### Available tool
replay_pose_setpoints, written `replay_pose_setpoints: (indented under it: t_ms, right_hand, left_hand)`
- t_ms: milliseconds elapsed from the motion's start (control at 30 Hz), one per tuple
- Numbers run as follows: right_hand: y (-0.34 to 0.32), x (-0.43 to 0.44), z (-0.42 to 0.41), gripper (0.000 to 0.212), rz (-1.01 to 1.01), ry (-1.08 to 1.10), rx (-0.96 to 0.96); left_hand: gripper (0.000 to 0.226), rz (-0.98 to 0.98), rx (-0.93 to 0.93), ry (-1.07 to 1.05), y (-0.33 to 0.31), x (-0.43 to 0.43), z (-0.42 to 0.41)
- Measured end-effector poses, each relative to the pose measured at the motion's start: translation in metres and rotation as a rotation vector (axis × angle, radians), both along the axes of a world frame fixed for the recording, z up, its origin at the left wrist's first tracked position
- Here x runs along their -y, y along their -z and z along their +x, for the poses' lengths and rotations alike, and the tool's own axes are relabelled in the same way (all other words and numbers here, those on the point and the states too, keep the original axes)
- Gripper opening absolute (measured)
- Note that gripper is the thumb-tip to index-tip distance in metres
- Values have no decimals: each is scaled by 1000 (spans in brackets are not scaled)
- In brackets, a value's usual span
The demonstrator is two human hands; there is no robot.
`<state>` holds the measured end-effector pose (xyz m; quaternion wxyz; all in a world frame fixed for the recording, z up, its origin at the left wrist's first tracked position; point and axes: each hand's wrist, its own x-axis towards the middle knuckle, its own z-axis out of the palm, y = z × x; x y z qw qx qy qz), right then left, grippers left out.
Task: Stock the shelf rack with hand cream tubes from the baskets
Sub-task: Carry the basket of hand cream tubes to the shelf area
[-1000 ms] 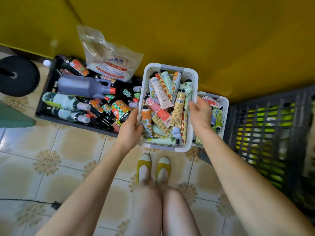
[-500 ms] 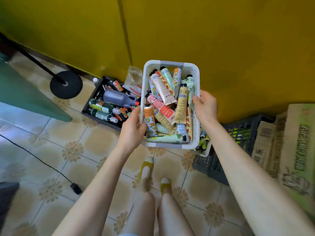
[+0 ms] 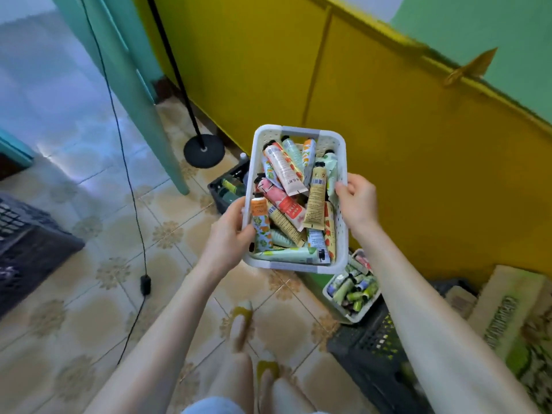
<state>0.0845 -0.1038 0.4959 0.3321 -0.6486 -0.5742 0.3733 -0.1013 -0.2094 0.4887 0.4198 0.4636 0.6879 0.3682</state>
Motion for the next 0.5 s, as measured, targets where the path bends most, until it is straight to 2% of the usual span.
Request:
replay_pose_setpoints:
  t_ms: [233,500]
  right_hand:
    - [-24,41,-43,16,17,-200,17]
    - [-37,97,-123,18,49,-473,25]
  left_hand:
    - [52,37,74,-201,-26,71,-23]
    - [45,53,60,-453,-41,171,-64]
